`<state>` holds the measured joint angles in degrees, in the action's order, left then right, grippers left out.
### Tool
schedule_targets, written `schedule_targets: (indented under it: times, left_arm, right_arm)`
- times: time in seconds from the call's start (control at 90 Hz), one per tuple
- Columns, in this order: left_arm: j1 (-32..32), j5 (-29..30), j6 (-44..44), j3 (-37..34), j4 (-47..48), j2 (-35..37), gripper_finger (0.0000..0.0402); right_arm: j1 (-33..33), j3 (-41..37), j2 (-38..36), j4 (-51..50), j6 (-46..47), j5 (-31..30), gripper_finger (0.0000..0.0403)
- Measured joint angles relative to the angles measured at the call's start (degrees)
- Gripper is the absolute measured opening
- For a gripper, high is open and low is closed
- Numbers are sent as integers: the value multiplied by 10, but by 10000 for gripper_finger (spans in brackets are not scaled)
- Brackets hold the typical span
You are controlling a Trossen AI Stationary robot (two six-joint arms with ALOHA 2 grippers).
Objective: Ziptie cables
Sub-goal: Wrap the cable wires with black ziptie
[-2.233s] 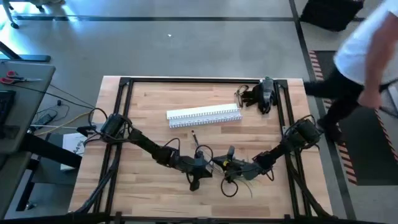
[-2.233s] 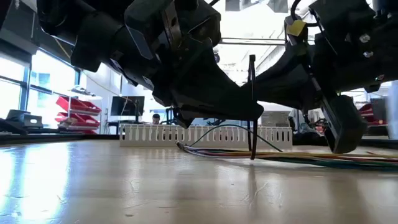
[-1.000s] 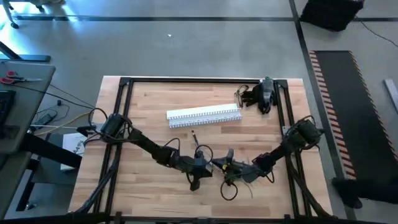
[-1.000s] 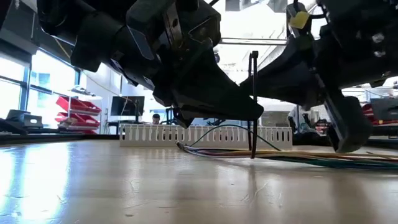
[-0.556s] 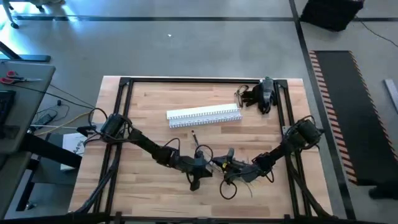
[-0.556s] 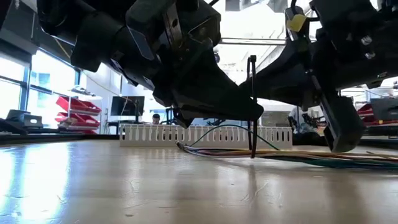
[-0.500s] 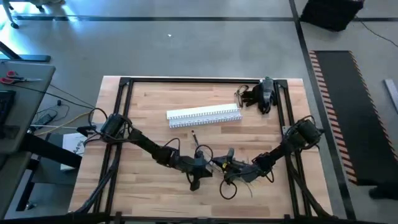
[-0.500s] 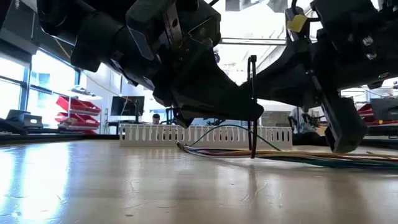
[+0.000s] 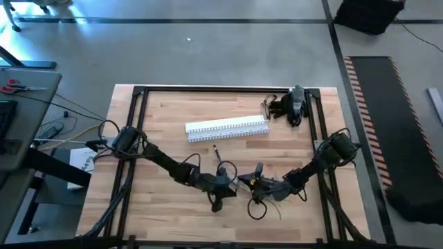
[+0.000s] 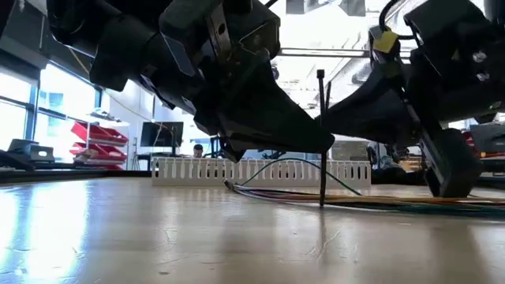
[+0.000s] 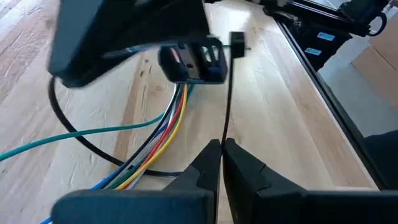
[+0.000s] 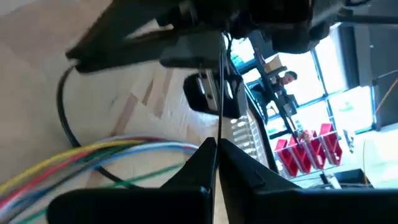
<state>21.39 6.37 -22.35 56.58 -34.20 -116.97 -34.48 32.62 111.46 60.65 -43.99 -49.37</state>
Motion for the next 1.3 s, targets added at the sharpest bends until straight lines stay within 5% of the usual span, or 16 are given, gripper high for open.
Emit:
schedule_targets:
  times: [1.3]
  left_arm:
    - [0, 0, 0, 0, -1, 0, 0]
  right_arm:
    - [6, 22, 0, 8, -89, 23, 0]
